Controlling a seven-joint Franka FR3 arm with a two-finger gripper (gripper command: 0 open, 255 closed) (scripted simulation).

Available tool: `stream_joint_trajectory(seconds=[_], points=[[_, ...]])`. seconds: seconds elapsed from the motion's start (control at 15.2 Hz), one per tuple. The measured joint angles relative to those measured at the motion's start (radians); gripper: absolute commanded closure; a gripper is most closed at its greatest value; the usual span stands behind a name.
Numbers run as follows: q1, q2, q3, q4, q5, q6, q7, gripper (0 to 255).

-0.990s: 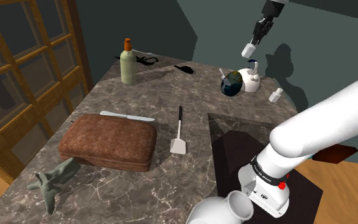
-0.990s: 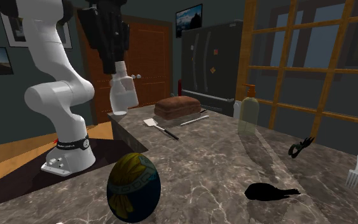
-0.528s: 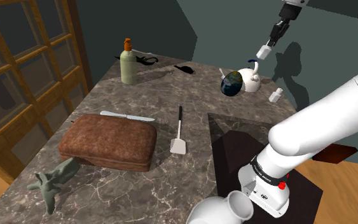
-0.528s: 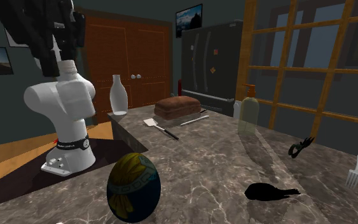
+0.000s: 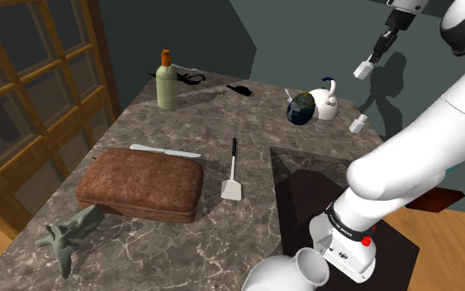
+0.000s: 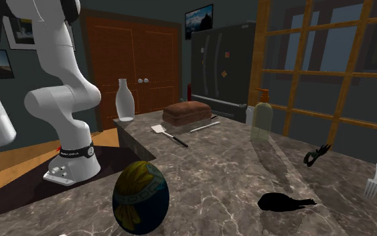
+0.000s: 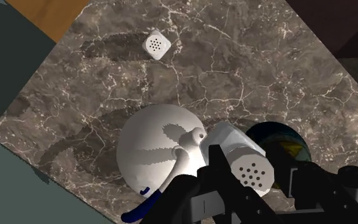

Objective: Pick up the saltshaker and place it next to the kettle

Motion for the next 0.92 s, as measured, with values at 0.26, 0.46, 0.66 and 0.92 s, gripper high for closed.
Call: stream_joint_trajectory(seconds=[0.26,0.46,0.66,0.92], points=[[-0.057,0.1,-0.062,0.092,0.054,-0.011,-0.12,255],[-0.126,0.214,-0.103,0.213,0.123,-0.044,-0.22,255],[-0.211,0.324,-0.128,0.334,0.194,-0.082,-0.309,255],[-0.265,0.386,-0.135,0.379,0.233,-0.08,-0.362,255]])
